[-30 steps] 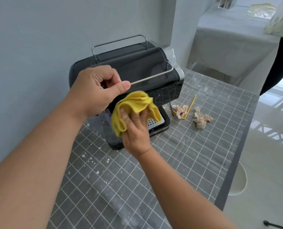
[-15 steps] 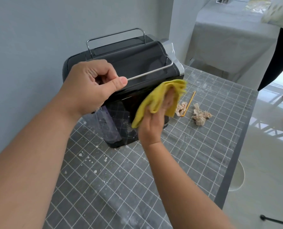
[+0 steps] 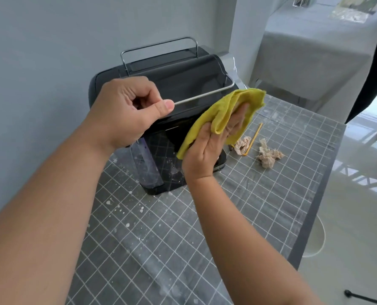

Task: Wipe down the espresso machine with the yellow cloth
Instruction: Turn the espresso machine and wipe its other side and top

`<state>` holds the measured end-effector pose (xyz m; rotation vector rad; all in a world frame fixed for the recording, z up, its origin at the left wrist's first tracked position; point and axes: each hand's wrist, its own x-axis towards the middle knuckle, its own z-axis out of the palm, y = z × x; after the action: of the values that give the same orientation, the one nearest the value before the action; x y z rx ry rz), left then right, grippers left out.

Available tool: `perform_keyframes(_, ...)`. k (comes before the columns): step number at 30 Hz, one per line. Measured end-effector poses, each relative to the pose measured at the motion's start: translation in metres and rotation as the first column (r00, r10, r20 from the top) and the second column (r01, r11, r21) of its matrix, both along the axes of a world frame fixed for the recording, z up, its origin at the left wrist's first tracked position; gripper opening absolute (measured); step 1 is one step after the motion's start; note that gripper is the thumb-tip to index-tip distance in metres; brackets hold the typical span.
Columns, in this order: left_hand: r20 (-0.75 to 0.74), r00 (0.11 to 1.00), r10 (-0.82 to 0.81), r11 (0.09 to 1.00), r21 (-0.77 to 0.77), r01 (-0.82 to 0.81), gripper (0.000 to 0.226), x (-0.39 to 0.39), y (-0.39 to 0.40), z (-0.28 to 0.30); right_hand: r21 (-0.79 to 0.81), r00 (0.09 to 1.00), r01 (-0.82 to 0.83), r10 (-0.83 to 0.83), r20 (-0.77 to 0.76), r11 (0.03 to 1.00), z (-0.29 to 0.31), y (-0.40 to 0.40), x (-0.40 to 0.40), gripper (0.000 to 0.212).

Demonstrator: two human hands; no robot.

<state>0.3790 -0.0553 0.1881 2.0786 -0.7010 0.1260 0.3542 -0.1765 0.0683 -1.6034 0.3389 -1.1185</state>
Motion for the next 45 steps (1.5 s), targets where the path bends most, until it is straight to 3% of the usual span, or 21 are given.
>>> perform_keyframes(2,0.005,1.0,0.003,1.0,-0.01,-0.003,0.028,0.0,0.0,-0.001,-0.24,0.997,-0.071,0.067,-0.024,0.968,-0.017,0.021,-0.005,0.061)
perform_keyframes(4,0.005,1.0,0.001,1.0,0.001,-0.001,0.028,0.0,0.0,-0.001,-0.598,0.985,-0.167,0.163,-0.062,0.784,-0.058,0.032,-0.015,0.058)
perform_keyframes(6,0.008,1.0,-0.009,1.0,0.019,0.008,0.028,0.0,0.001,-0.001,-0.773,0.97,-0.242,0.171,-0.174,0.587,-0.109,0.019,-0.024,0.058)
perform_keyframes(9,0.009,1.0,-0.014,1.0,0.026,0.014,0.028,-0.002,0.001,0.0,-0.811,0.905,-0.407,0.069,-0.419,0.419,-0.164,-0.005,-0.053,0.057)
perform_keyframes(11,0.017,1.0,-0.01,1.0,0.029,0.009,0.028,-0.002,0.001,-0.001,-0.815,0.878,-0.452,0.019,-0.479,0.362,-0.161,-0.011,-0.064,0.057)
perform_keyframes(16,0.023,1.0,0.001,1.0,0.03,-0.002,0.027,-0.001,0.002,0.0,-0.818,0.979,-0.179,0.019,-0.202,0.547,-0.064,0.017,-0.021,0.063)
perform_keyframes(19,0.026,1.0,-0.002,1.0,0.031,0.001,0.027,-0.001,0.003,0.001,-0.844,0.989,-0.127,0.008,-0.145,0.521,-0.073,0.023,-0.019,0.061)
perform_keyframes(21,0.022,1.0,-0.001,0.999,0.033,0.001,0.028,-0.001,0.004,0.001,-0.901,0.971,-0.225,0.013,-0.237,0.371,-0.107,0.009,-0.031,0.054)
perform_keyframes(24,0.014,1.0,-0.012,0.999,0.035,0.012,0.029,-0.003,0.003,0.001,-0.898,0.891,-0.437,-0.11,-0.44,0.049,-0.141,-0.024,-0.049,0.053)
perform_keyframes(25,0.014,1.0,-0.012,0.999,0.036,0.011,0.028,-0.003,0.003,0.001,-0.896,0.887,-0.444,-0.142,-0.439,-0.002,-0.141,-0.032,-0.051,0.051)
perform_keyframes(27,0.013,1.0,-0.006,0.999,0.037,0.005,0.028,-0.003,0.004,0.002,-0.934,0.922,-0.355,-0.148,-0.357,0.04,-0.119,-0.035,-0.046,0.049)
perform_keyframes(31,0.018,1.0,0.004,1.0,0.016,-0.005,0.028,-0.001,0.003,0.001,-0.944,0.999,0.004,-0.037,-0.009,0.331,-0.054,-0.017,-0.013,0.051)
perform_keyframes(33,0.02,1.0,-0.002,1.0,0.02,0.001,0.027,0.0,0.004,0.0,-0.931,0.998,0.053,0.013,0.062,0.36,-0.049,-0.012,-0.007,0.056)
perform_keyframes(35,0.009,1.0,0.004,1.0,0.02,-0.004,0.026,-0.001,0.004,0.0,-0.962,0.996,-0.025,0.088,-0.002,0.27,-0.073,-0.017,-0.01,0.047)
perform_keyframes(38,0.006,1.0,0.01,0.999,0.031,-0.011,0.026,-0.003,0.005,0.001,-0.962,0.96,-0.251,0.097,-0.262,-0.108,-0.126,-0.033,-0.028,0.046)
perform_keyframes(41,0.005,1.0,0.005,0.999,0.042,-0.005,0.025,-0.002,0.004,0.001,-0.924,0.961,-0.251,0.039,-0.274,-0.287,-0.139,-0.047,-0.034,0.051)
perform_keyframes(43,0.001,1.0,0.009,0.999,0.04,-0.009,0.025,-0.004,0.004,-0.001,-0.954,0.98,-0.15,0.089,-0.179,-0.26,-0.121,-0.048,-0.027,0.052)
perform_keyframes(45,0.015,1.0,0.012,0.999,0.038,-0.013,0.027,-0.001,0.005,-0.001,-0.998,0.984,-0.048,0.171,-0.053,-0.032,-0.079,-0.04,-0.016,0.047)
